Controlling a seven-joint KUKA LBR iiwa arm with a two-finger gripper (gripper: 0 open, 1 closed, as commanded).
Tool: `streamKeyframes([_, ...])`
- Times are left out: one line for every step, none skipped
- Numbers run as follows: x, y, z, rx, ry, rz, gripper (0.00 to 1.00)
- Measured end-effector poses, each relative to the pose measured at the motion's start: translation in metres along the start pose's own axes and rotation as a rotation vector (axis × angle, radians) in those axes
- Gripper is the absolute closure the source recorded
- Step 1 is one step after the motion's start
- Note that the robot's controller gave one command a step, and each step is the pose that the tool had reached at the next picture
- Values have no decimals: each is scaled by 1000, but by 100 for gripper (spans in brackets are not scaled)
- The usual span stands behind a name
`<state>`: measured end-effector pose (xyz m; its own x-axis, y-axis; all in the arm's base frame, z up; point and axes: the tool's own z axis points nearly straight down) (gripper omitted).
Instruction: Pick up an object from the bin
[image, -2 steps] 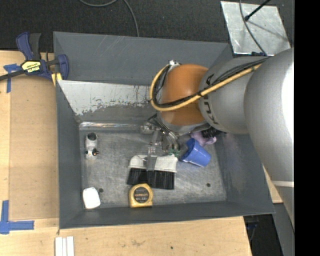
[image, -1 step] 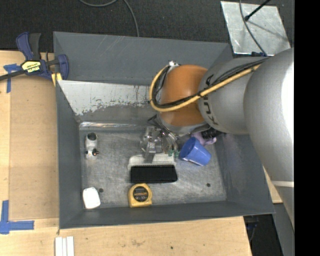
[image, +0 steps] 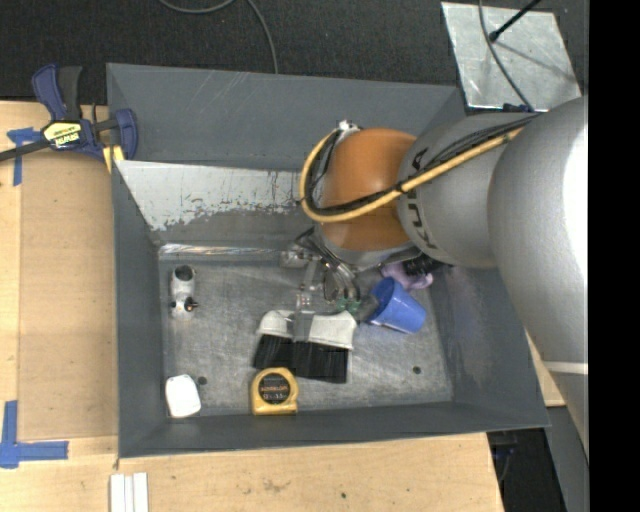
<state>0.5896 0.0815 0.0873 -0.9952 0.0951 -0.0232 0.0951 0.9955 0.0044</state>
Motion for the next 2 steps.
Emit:
streamKeyframes([0,0,0,0,1,0,0])
streamKeyframes([54,-8,-1,3,12,45,0])
